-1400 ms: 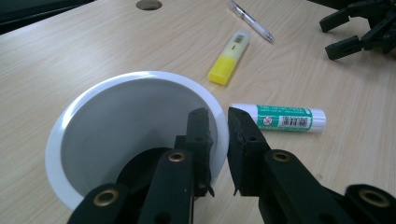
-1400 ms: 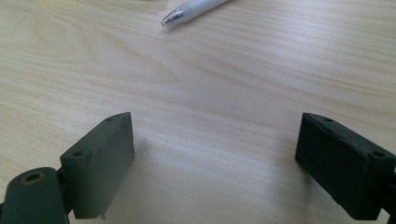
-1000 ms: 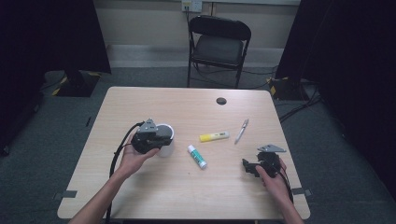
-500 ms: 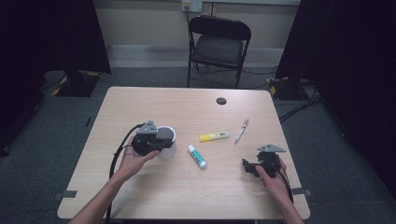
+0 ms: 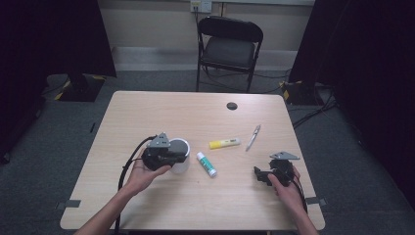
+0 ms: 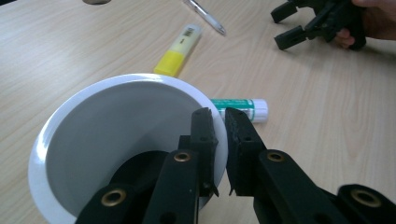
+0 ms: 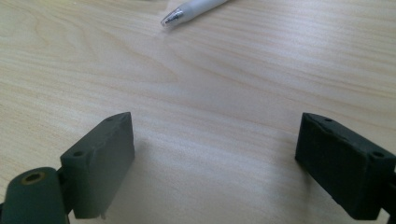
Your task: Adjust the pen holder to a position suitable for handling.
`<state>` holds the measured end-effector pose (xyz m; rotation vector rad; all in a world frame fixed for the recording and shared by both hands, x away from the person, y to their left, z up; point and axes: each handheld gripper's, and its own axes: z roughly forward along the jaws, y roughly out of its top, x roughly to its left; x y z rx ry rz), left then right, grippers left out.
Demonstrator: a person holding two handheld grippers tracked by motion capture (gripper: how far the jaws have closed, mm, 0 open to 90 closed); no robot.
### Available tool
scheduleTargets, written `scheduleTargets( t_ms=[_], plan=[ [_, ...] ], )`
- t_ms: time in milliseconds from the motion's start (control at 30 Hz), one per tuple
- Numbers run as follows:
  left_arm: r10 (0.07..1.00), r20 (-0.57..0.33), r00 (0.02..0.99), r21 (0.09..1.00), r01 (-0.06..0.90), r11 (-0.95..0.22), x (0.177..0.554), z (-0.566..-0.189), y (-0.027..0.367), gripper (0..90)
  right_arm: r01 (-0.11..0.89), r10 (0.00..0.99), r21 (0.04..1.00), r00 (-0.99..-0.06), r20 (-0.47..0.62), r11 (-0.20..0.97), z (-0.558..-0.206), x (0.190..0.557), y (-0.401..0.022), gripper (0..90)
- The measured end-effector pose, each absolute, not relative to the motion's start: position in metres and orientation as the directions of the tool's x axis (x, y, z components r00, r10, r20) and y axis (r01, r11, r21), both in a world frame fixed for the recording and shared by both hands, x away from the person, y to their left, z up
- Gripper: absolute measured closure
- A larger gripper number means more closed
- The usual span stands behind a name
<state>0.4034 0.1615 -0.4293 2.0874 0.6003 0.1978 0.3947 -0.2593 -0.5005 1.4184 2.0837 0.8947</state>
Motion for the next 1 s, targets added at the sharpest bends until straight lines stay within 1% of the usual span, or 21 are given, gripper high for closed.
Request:
scheduleTargets(
  t_ms=[567, 1000],
  plan=[
    [0.411, -0.105, 0.905, 0.821, 0.313, -0.478, 0.388, -0.429, 0.14, 82.7, 0.631, 0.932, 0.732, -0.361, -0.015, 0.256, -0.501, 0.395, -0.259, 10.9],
    [0.374, -0.118, 0.92, 0.818, 0.304, -0.488, 0.38, -0.429, 0.131, 82.6, 0.631, 0.932, 0.732, -0.361, -0.015, 0.256, -0.501, 0.395, -0.259, 10.9]
  ],
)
